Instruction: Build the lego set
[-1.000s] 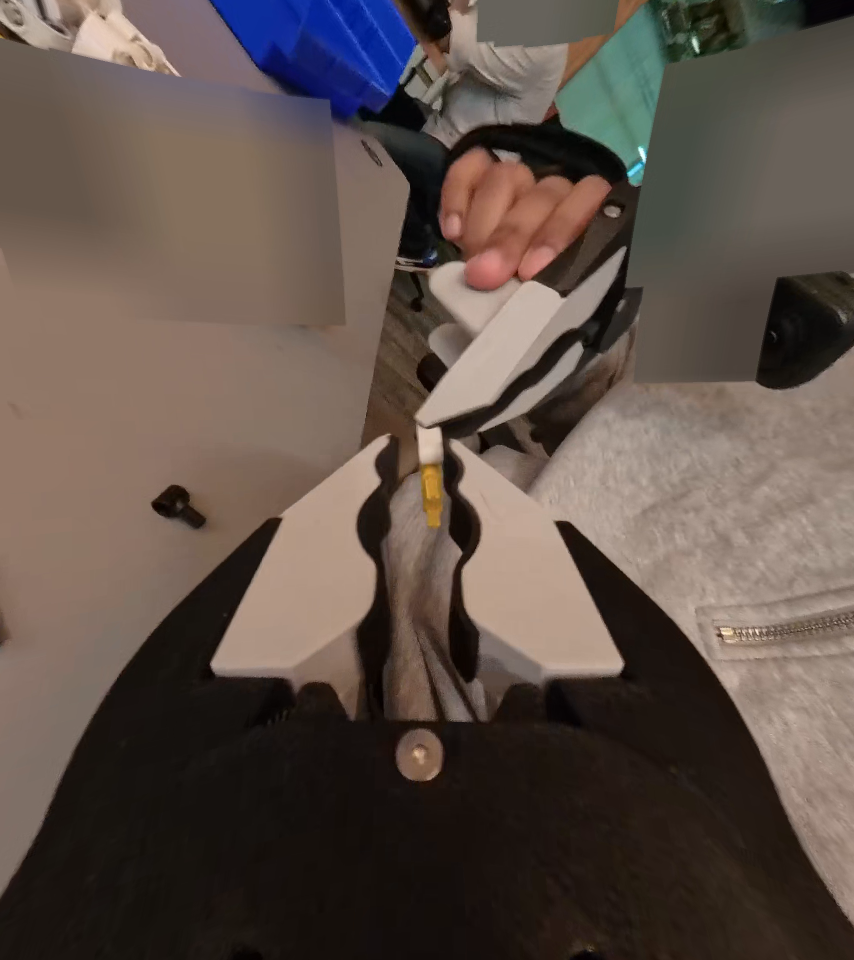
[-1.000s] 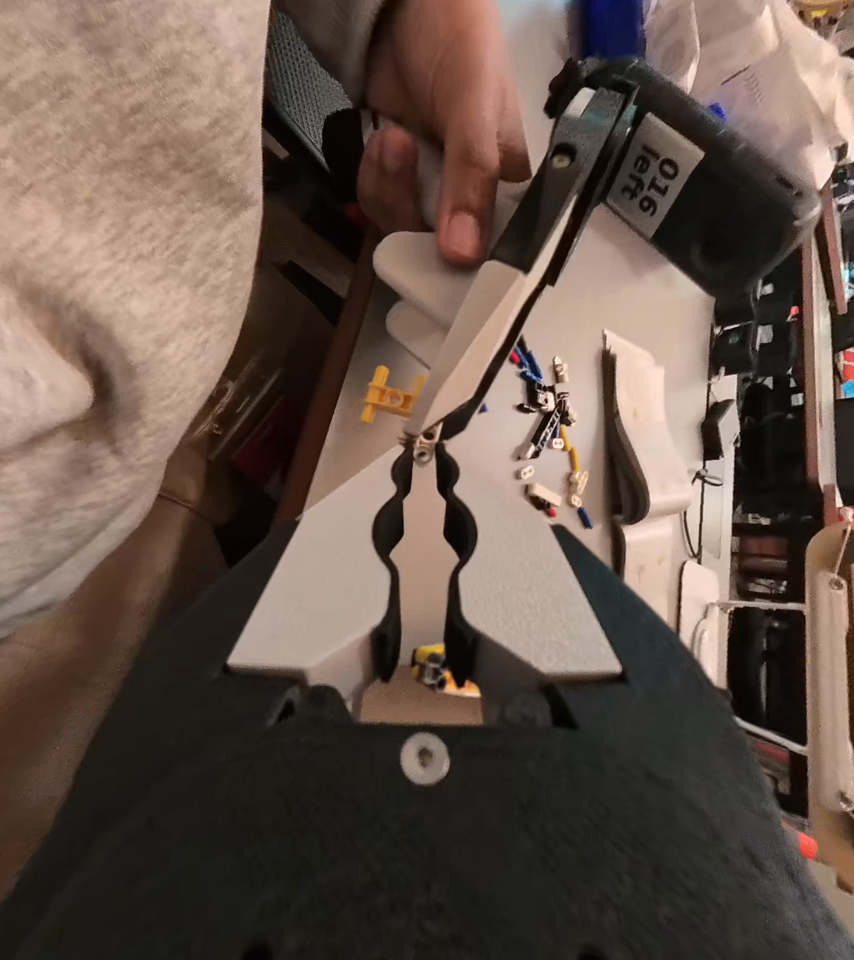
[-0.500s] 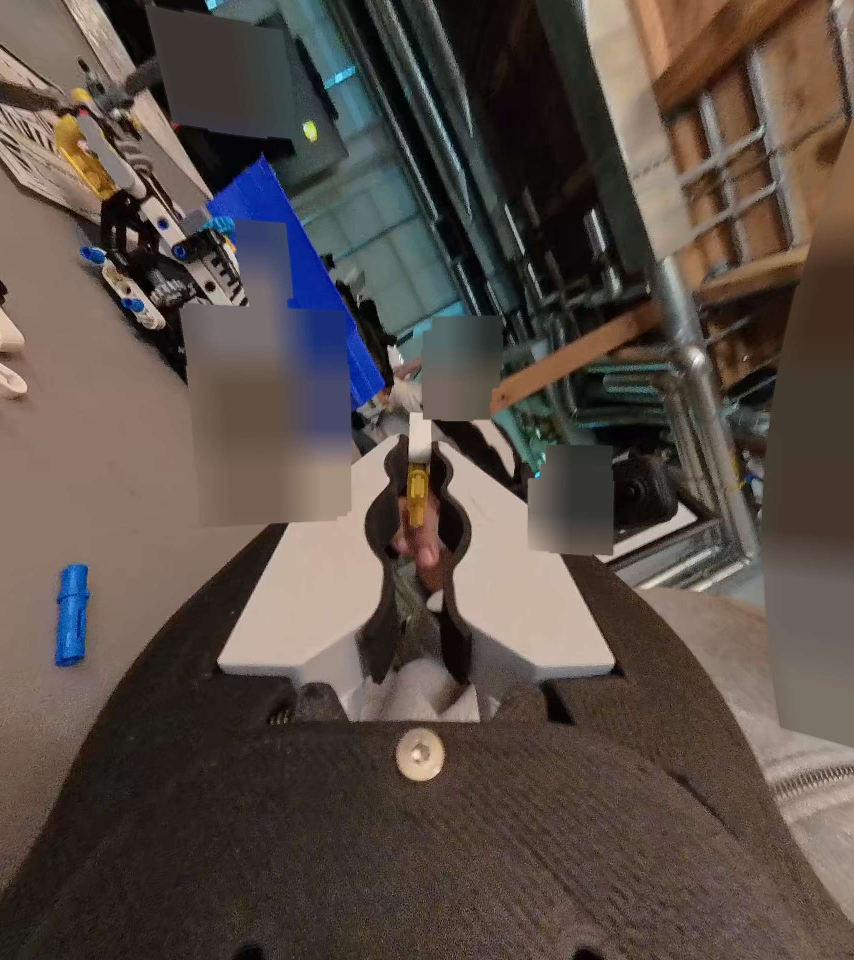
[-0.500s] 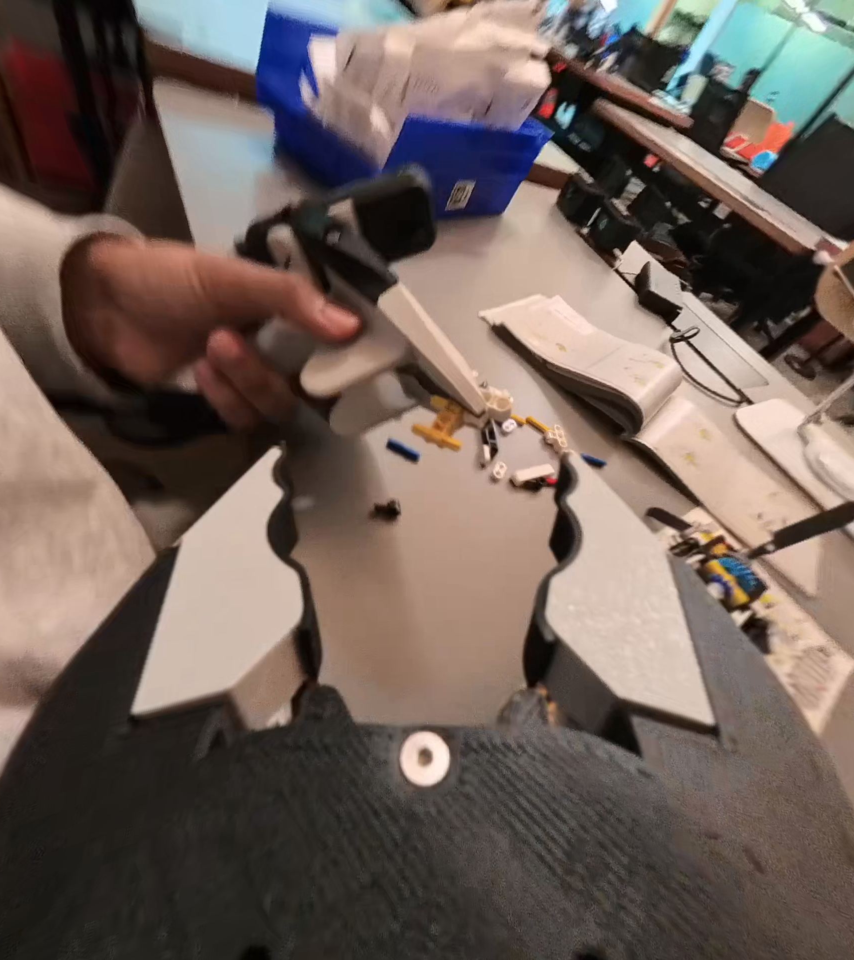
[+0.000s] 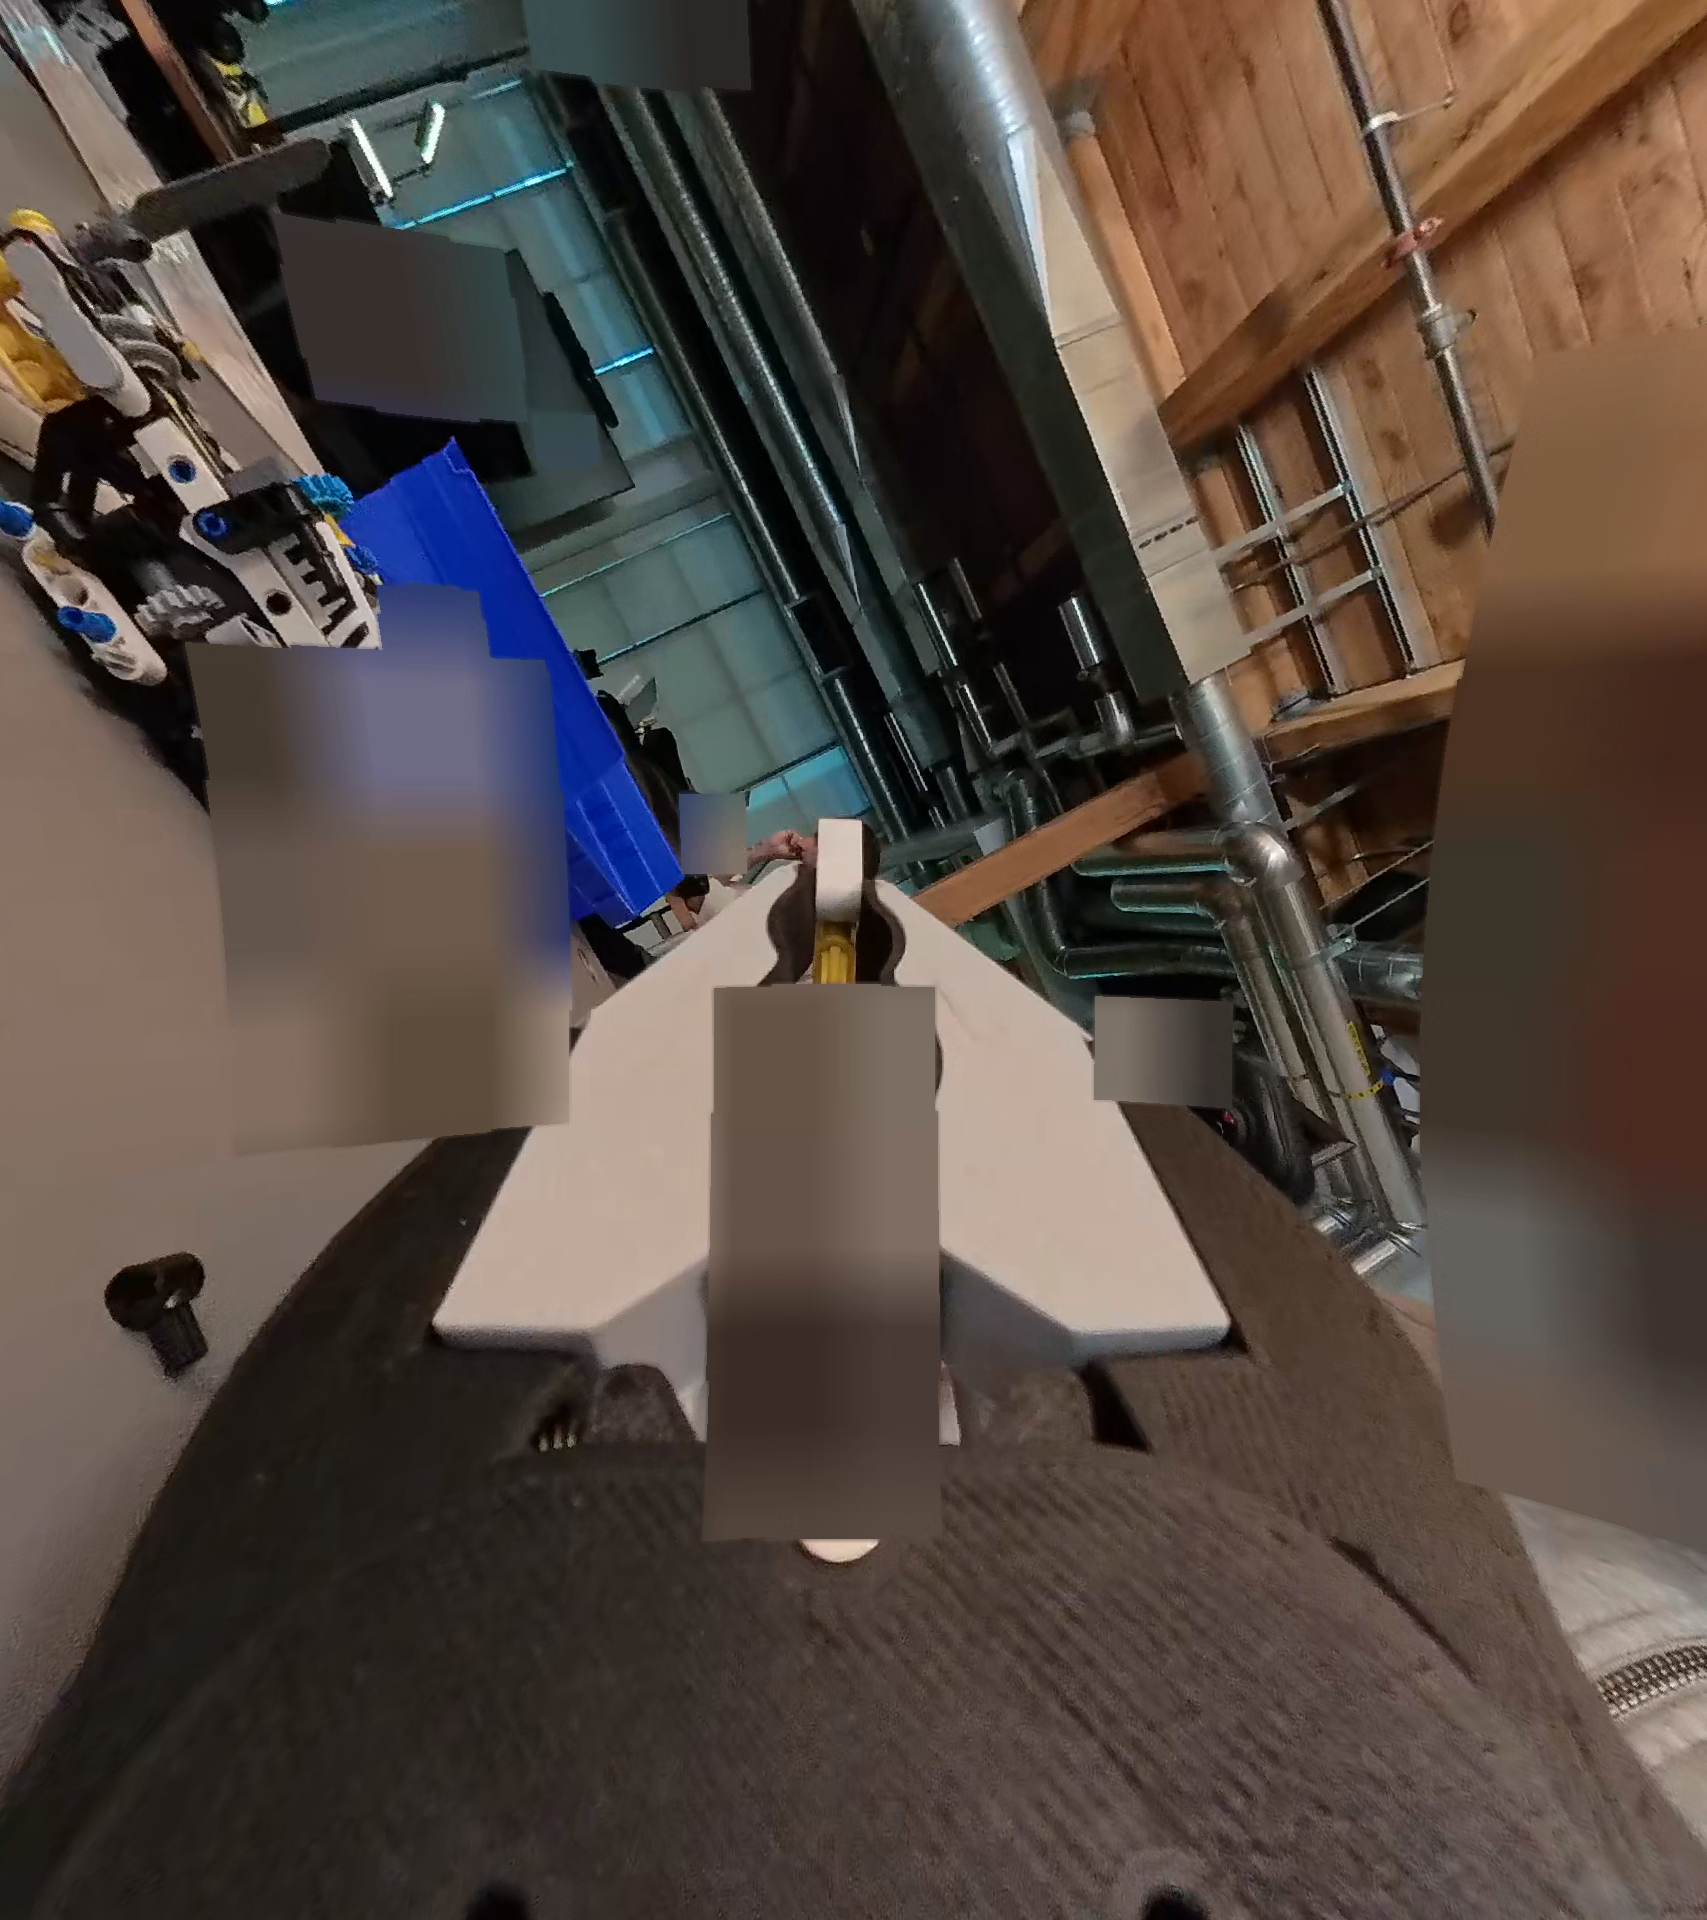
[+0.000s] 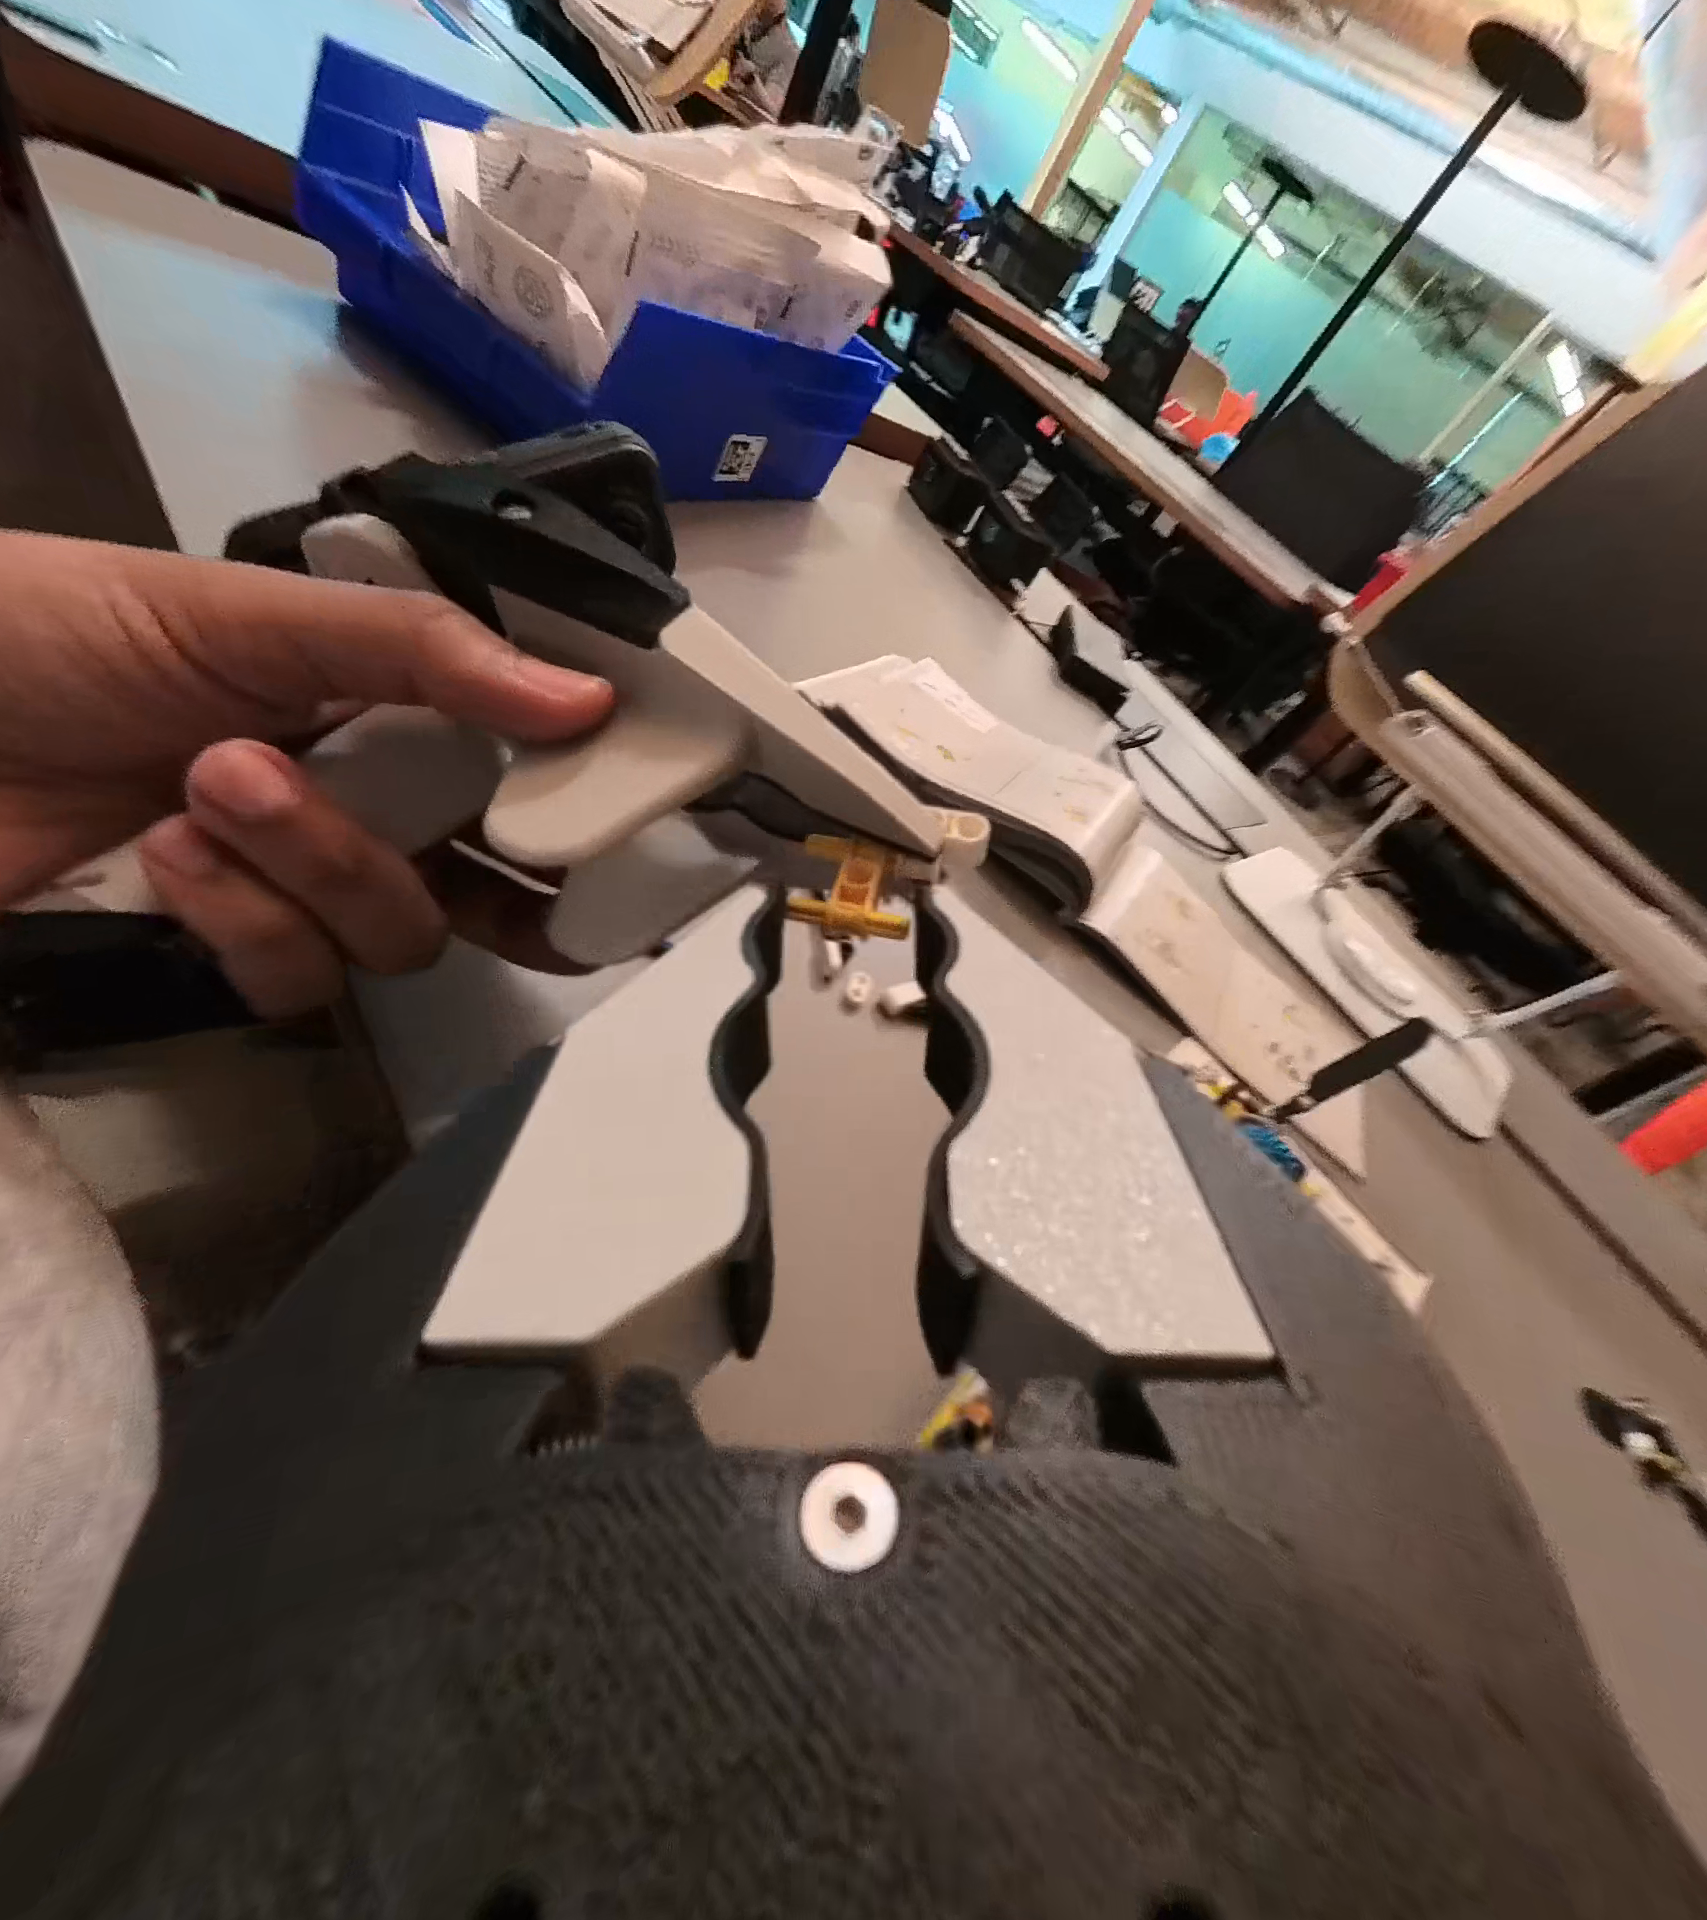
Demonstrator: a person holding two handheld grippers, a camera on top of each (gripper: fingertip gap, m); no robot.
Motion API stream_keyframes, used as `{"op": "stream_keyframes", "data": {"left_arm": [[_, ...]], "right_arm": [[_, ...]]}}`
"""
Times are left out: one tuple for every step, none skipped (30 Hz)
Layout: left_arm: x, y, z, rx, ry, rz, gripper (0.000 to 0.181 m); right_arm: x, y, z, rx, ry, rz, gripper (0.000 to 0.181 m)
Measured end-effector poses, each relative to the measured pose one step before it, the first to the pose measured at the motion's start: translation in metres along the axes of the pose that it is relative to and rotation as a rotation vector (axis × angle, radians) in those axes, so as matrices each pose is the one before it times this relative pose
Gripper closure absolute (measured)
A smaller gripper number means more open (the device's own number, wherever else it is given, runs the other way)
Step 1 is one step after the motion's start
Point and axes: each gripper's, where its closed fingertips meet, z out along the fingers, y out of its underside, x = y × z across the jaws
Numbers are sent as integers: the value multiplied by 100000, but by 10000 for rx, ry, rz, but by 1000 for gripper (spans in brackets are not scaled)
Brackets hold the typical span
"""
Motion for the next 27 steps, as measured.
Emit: {"op": "stream_keyframes", "data": {"left_arm": [[64,105,23,-55,69,-28,175],[20,87,16,-68,55,-62,175],[40,69,-1,-54,84,-49,173],[62,96,-14,-85,110,-44,171],[87,128,-13,-137,134,-76,169],[80,130,-3,-166,125,-108,167],[69,95,-39,-161,117,-99,165],[52,111,-61,-184,78,-58,163],[51,176,-57,-239,58,-16,161],[27,158,-77,-218,22,24,163],[-10,192,-55,-227,-21,63,165],[-46,327,-17,-319,-43,72,167],[-44,445,36,-390,-38,56,169],[-43,428,52,-345,-33,59,171],[-70,414,85,-310,-63,63,173],[-102,257,47,-208,-84,62,175],[-56,170,2,-152,-62,84,175],[-73,183,9,-157,-68,63,175],[-17,92,-6,-90,-24,40,174],[46,49,-13,-46,36,3,173],[52,29,-32,-17,52,-41,172],[-52,3,-37,8,8,-63,172],[-124,31,-54,-4,-25,-64,171],[-72,58,-52,-20,0,-42,170],[-37,72,-41,-34,15,-26,172],[4,109,-10,-52,33,-11,174],[52,125,25,-66,48,-7,175]], "right_arm": [[7,-31,-128,-12,36,-294,159],[5,48,-80,-67,15,-153,159],[-32,26,-55,-44,-21,-90,159],[-21,-6,-84,-12,-33,-73,160],[78,1,-110,-12,-27,-42,159],[33,5,-125,6,-109,11,159],[-118,-47,-150,63,-261,62,159],[-183,-72,-176,113,-332,87,159],[-93,-12,-215,96,-295,109,159],[-119,53,-220,73,-331,121,159],[-238,37,-216,89,-394,108,159],[-212,54,-226,69,-346,89,159],[-331,22,-203,63,-374,23,159],[-521,-14,-171,78,-433,-50,159],[-341,14,-120,30,-273,-100,159],[-137,83,-108,-28,-110,-159,159],[-139,123,-93,-51,-94,-198,159],[-101,149,-65,-91,-84,-157,159],[-83,162,-31,-98,-77,-85,159],[-63,127,-42,-73,-67,-63,159],[-27,82,-70,-36,-51,-64,159],[-23,13,-107,15,-54,-54,159],[-9,-28,-121,43,-56,-27,159],[-16,-49,-131,51,-58,-4,159],[-40,-80,-111,69,-80,16,159],[-107,-113,-87,84,-112,35,159],[-96,-78,-54,49,-88,31,159]]}}
